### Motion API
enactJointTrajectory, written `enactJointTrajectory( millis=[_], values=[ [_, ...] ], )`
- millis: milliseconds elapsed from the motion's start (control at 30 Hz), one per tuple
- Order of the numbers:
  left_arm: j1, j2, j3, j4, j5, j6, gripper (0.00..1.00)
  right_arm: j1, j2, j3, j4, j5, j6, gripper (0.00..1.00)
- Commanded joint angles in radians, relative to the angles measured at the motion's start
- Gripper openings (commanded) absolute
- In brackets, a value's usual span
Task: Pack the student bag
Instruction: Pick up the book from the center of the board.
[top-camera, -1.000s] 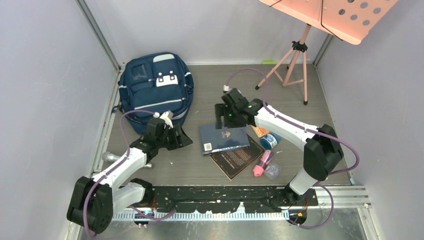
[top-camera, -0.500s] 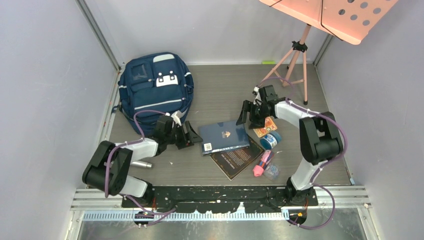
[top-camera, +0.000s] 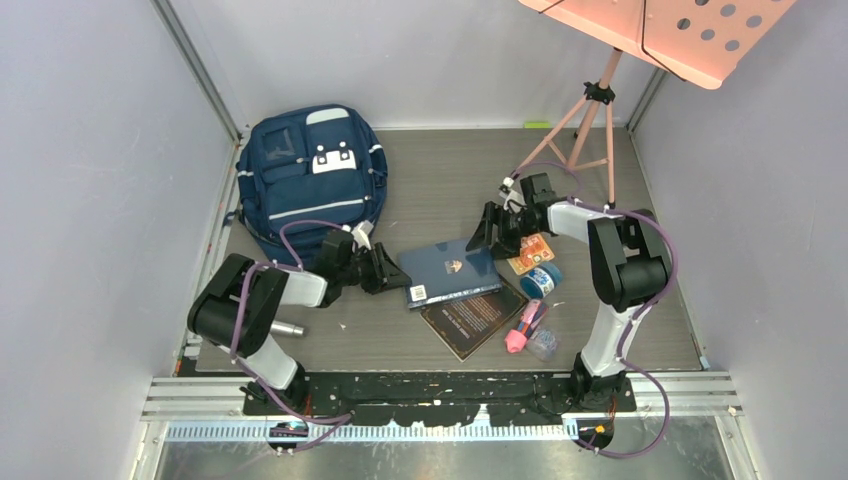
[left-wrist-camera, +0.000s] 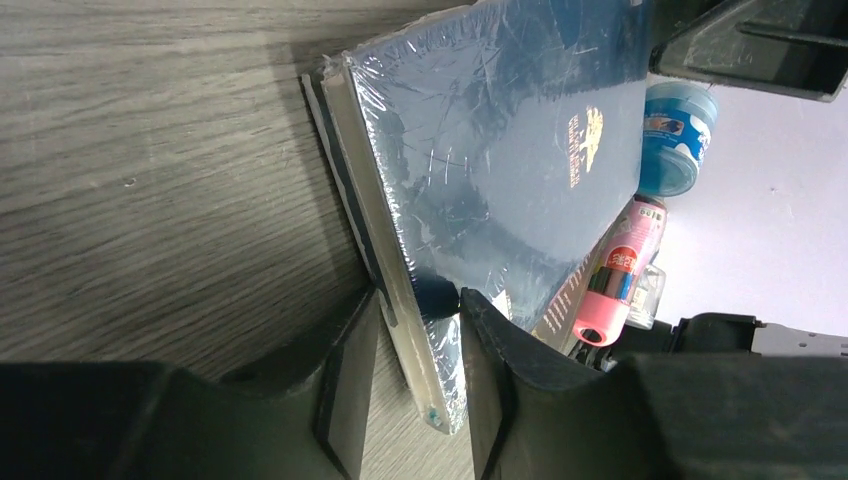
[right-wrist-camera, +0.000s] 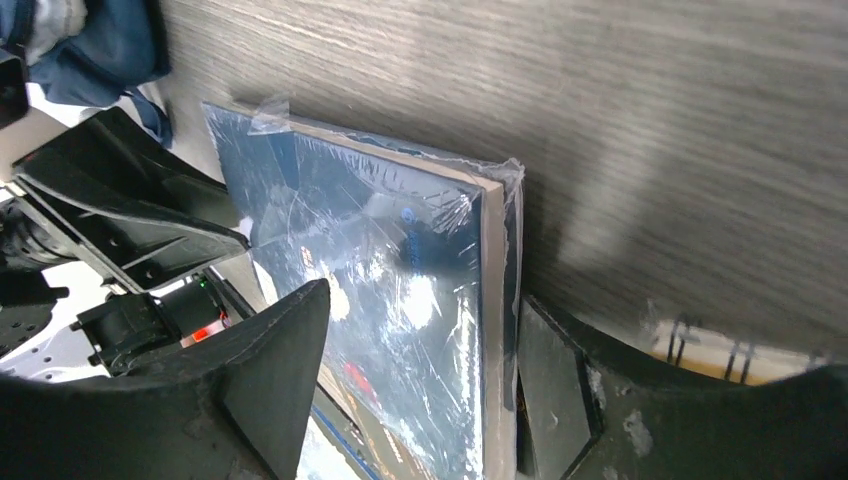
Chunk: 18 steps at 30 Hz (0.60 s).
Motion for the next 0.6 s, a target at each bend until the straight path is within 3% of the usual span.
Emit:
enactJointTrajectory(
  millis=[0, 133, 367, 467, 567],
  values=[
    [-0.031, 0.063, 0.011, 0.027, 0.006, -0.006, 0.37, 0.055, 0.047, -0.008, 0.128, -0.193, 0.078, 0.70],
    [-0.031, 0.081, 0.016, 0.027, 0.000, -0.002, 0.36, 0.078, -0.002, -0.012, 0.164, -0.213, 0.114, 0.57],
    [-0.031, 0.071, 0.027, -0.004, -0.003, 0.021, 0.36, 0.080, -0.167, -0.057, 0.216, -0.191, 0.204, 0.13],
    [-0.031, 0.026, 0.037, -0.068, -0.029, 0.068, 0.39, 0.080, -0.233, -0.063, 0.221, -0.174, 0.231, 0.02],
    [-0.031, -0.028, 0.060, -0.165, -0.061, 0.127, 0.45, 0.080, -0.291, -0.062, 0.216, -0.140, 0.241, 0.01]
  ],
)
